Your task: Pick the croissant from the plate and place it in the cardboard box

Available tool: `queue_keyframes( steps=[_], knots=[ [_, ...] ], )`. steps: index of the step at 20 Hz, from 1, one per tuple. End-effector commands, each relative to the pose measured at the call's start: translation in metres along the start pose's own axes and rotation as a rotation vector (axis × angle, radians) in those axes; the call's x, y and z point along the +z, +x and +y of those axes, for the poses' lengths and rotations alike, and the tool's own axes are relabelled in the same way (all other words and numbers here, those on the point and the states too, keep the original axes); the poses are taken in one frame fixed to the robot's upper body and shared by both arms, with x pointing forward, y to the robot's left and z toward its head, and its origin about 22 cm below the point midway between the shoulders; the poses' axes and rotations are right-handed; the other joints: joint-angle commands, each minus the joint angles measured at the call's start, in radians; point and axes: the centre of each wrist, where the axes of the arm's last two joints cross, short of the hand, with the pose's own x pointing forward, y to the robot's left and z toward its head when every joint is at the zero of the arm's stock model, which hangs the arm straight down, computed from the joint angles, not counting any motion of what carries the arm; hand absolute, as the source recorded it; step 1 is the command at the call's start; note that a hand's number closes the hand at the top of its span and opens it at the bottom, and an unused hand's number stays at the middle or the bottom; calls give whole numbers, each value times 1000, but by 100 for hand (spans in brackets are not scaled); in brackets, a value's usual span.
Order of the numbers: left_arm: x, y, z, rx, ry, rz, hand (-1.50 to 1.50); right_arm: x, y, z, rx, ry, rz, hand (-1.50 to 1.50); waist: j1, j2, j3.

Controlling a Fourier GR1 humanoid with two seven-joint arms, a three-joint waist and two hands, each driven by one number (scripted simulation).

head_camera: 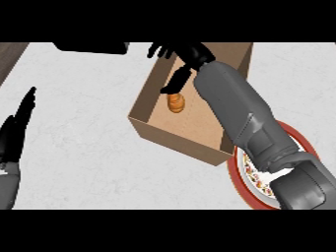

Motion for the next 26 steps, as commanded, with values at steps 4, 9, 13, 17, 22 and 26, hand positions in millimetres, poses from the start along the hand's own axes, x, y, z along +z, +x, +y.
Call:
queue_keyframes(
  steps=[4, 9, 13, 17, 22, 26],
  knots=[
    [-2, 6, -3, 10, -7, 6, 0, 0, -1, 3, -85, -47, -77, -150, -1, 0, 1],
    [3, -2, 4, 7, 10, 16, 0, 5, -10, 1, -217, -223, -151, -150, -10, 1, 1],
    [3, -5, 13, -10, 19, 14, 0, 10, -17, -27, -364, -291, -156, -150, -18, -1, 1],
    [10, -4, -6, -22, 13, 7, 0, 27, -41, -60, -436, -325, -162, -150, -15, 1, 2],
    [4, -3, 0, -10, 0, 5, 0, 60, -71, -112, -496, -381, -141, -150, -13, 7, 2],
    [-2, 4, 10, 9, 36, 3, 0, 99, -106, -138, -455, -411, -87, -150, -14, 8, 2]
  ],
)
